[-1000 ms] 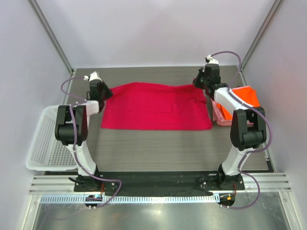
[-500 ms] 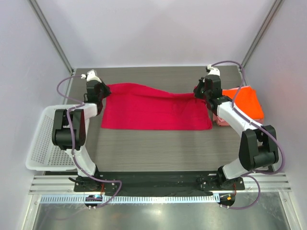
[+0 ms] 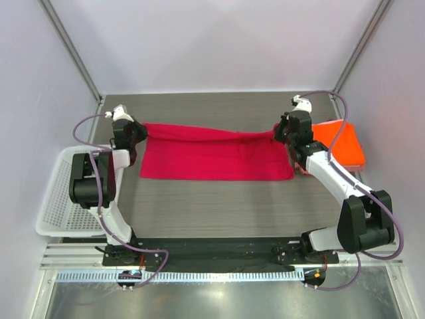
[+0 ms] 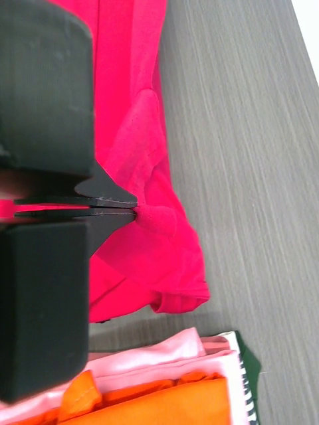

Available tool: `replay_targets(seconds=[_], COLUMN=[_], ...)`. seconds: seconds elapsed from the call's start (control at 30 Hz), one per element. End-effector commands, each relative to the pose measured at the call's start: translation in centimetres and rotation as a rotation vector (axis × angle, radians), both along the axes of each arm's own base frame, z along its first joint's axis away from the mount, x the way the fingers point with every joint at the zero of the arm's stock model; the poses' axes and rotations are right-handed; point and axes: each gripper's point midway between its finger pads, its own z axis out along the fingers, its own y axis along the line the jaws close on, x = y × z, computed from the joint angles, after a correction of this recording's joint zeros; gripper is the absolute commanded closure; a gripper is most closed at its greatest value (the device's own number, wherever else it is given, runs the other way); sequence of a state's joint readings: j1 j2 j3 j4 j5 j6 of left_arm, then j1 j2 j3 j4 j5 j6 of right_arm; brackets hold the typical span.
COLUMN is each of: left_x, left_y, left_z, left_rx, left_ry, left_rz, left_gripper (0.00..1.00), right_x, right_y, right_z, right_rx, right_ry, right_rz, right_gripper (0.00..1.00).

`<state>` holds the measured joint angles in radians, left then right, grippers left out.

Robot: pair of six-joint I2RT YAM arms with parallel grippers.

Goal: Fold and stack the t-shirts
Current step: Fold the tshirt

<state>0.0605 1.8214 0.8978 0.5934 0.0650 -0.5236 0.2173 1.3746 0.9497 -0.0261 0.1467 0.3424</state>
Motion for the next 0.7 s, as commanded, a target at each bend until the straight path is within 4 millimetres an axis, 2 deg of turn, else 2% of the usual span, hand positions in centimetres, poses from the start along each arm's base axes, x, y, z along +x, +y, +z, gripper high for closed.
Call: replay_targets(seconds=[0.0, 0.07, 0.1, 0.17, 0.2, 0.27, 0.3, 0.43, 0.67], left_x=[0.5, 0.4, 0.4, 0.2, 0.1, -0.4, -0.5, -1.3, -3.1], left_y=[0.2, 0.0, 0.0, -0.4, -0.4, -1.0, -1.1, -1.4, -0.9], left_z=[3.7, 3.8, 3.8, 3.7, 3.7, 3.4, 3.6, 3.5, 3.2], left_rx=[-0.029, -0.038, -0.04, -0.056, -0.064, -0.086, -0.09, -0.116, -0.12], left_ry=[-0.128, -0.132, -0.132, -0.127, -0.127, -0.12, -0.125, -0.134, -0.129], left_rz=[-0.014, -0.026, -0.027, -0.04, -0.038, -0.059, -0.064, -0.064, -0.025], left_gripper=[1.0, 1.0, 1.0, 1.0, 1.0, 1.0, 1.0, 1.0, 1.0], right_x=[-0.7, -1.2, -1.7, -2.3, -2.7, -3.2, -3.6, -4.4, -5.6], right_y=[-0.2, -0.4, -0.5, -0.7, -0.9, -1.1, -1.2, -1.7, -1.9], right_z=[1.4, 1.2, 0.3, 0.3, -0.4, -0.2, -0.8, -1.2, -2.5], right_rx=[0.009, 0.015, 0.013, 0.019, 0.02, 0.027, 0.028, 0.03, 0.042], right_ry=[-0.055, -0.053, -0.038, -0.043, -0.032, -0.046, -0.038, -0.045, -0.025], right_rz=[-0.02, -0.029, -0.039, -0.053, -0.062, -0.072, -0.075, -0.101, -0.111], right_gripper=[0.99, 0.99, 0.99, 0.99, 0.99, 0.99, 0.99, 0.99, 0.99])
